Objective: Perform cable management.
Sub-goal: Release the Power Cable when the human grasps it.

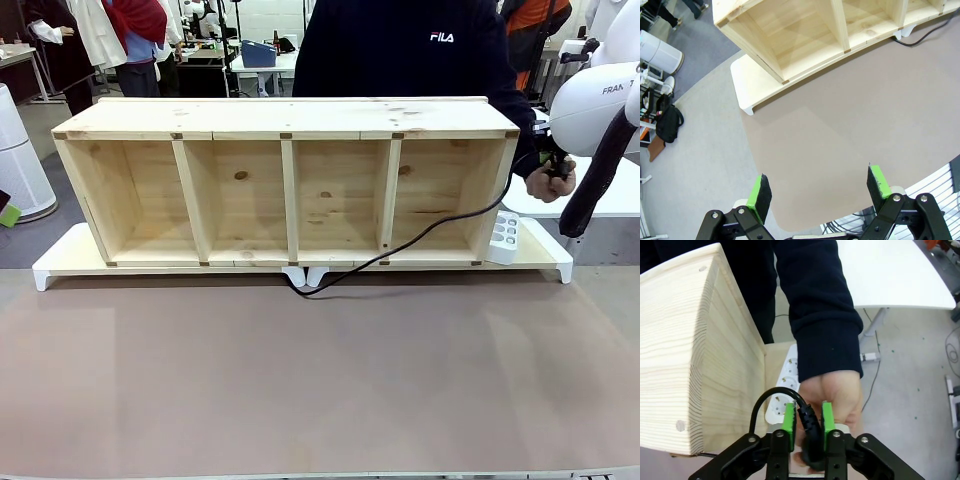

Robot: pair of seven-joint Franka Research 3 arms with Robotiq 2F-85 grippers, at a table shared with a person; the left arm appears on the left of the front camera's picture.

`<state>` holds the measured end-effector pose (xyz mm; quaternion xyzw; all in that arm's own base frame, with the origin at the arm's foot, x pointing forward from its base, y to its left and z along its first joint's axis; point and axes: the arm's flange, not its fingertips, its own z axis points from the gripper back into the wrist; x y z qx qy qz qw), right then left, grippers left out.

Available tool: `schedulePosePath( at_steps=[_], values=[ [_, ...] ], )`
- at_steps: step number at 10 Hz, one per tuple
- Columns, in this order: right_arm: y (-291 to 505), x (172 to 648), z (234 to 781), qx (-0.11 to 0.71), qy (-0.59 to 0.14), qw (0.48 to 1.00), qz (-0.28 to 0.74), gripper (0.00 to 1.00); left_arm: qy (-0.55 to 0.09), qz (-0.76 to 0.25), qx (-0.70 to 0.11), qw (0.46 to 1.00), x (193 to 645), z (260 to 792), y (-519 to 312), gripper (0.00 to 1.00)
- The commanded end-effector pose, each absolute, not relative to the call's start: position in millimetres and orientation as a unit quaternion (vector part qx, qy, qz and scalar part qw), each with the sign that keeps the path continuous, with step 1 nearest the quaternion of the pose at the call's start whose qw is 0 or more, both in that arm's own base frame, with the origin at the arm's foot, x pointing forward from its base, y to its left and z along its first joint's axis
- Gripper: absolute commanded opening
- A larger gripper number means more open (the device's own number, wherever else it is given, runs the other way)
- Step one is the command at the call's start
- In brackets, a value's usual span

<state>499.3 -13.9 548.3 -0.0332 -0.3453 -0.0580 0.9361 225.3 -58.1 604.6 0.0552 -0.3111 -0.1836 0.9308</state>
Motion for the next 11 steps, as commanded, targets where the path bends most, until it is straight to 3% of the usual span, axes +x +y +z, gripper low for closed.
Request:
schedulePosePath(
  at_steps=[1,2,3,4,5,7,11],
  values=[
    [-14.5,499.8,550.6,-0.028,-0.34,0.939,-0.049,0.51,-0.311,-0.185,0.053,0.931,225.0,604.3,-57.7,1.0],
    [-14.2,499.4,550.5,-0.03,-0.337,0.94,-0.048,0.55,-0.311,-0.185,0.053,0.931,225.0,604.3,-57.7,1.0],
    [-14.8,499.7,551.4,-0.029,-0.334,0.941,-0.047,0.71,-0.311,-0.185,0.053,0.931,225.0,604.3,-57.7,1.0],
    [-14.5,499.3,551.3,-0.031,-0.333,0.941,-0.047,0.75,-0.311,-0.185,0.053,0.931,225.0,604.3,-57.7,1.0],
    [-14.2,498.5,550.8,-0.032,-0.331,0.942,-0.045,0.9,-0.311,-0.185,0.053,0.931,225.0,604.3,-57.7,1.0],
    [-14.5,498.7,551.7,-0.034,-0.326,0.944,-0.046,1.0,-0.311,-0.185,0.053,0.931,225.0,604.3,-57.7,1.0],
    [-15.4,498.1,546.4,-0.036,-0.331,0.941,-0.055,1.0,-0.311,-0.185,0.053,0.931,225.0,604.3,-57.7,1.0]
  ],
)
